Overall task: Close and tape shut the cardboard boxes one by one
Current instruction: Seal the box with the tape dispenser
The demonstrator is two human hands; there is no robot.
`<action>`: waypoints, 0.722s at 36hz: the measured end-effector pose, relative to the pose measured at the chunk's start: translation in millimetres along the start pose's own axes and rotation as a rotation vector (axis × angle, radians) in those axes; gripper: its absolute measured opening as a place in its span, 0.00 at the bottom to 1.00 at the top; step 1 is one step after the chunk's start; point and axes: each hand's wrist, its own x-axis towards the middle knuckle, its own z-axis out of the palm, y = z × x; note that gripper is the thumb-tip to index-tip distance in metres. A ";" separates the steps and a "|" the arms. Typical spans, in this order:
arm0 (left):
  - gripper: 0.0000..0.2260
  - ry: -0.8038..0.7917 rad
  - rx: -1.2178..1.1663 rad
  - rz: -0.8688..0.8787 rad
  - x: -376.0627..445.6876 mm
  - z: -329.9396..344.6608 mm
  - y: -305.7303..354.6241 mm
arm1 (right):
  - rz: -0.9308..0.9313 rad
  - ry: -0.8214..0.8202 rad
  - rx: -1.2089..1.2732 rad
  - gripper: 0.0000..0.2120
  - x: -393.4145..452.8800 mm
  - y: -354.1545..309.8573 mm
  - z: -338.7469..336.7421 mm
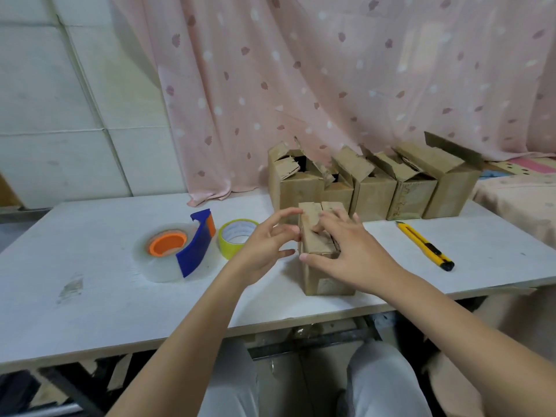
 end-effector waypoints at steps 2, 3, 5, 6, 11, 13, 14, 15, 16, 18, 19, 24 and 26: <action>0.17 -0.026 -0.002 -0.001 1.2 -0.7 -0.4 | -0.008 0.001 -0.006 0.20 -0.1 -0.5 0.2; 0.17 -0.036 -0.002 -0.003 1.5 -0.8 -0.3 | -0.012 0.001 -0.011 0.20 0.4 -0.5 0.7; 0.18 -0.048 -0.017 -0.001 2.7 -1.4 -0.6 | -0.021 0.010 -0.010 0.20 0.8 0.7 1.9; 0.19 -0.051 -0.031 0.002 3.3 -1.7 -1.1 | -0.026 0.019 -0.006 0.20 0.6 1.5 2.5; 0.22 -0.043 -0.101 0.020 2.8 -5.5 -4.3 | -0.027 0.031 -0.009 0.20 -0.1 1.1 3.2; 0.23 -0.058 -0.131 0.017 2.0 -6.1 -5.8 | -0.030 0.033 -0.010 0.20 0.0 1.1 3.7; 0.23 -0.061 -0.138 0.016 1.8 -5.7 -6.4 | -0.032 0.036 -0.007 0.20 0.1 1.4 3.8; 0.23 -0.053 -0.144 0.014 1.5 -4.7 -6.4 | -0.032 0.036 -0.002 0.20 0.3 1.7 3.9; 0.23 -0.031 -0.153 0.011 0.6 -3.0 -6.1 | -0.030 0.033 0.006 0.20 0.2 1.7 3.6; 0.22 0.026 -0.193 0.000 -1.8 1.1 -7.1 | -0.028 0.028 0.023 0.21 -0.2 1.6 3.3; 0.22 0.044 -0.219 -0.007 -3.6 3.6 -8.4 | -0.031 0.026 0.025 0.21 -0.2 1.6 3.2; 0.16 0.055 -0.190 -0.048 -18.6 9.5 -21.2 | -0.022 0.012 0.054 0.21 0.9 1.5 3.3; 0.17 0.092 -0.088 -0.063 -24.3 8.7 -24.7 | 0.002 0.013 0.099 0.20 2.0 0.1 2.4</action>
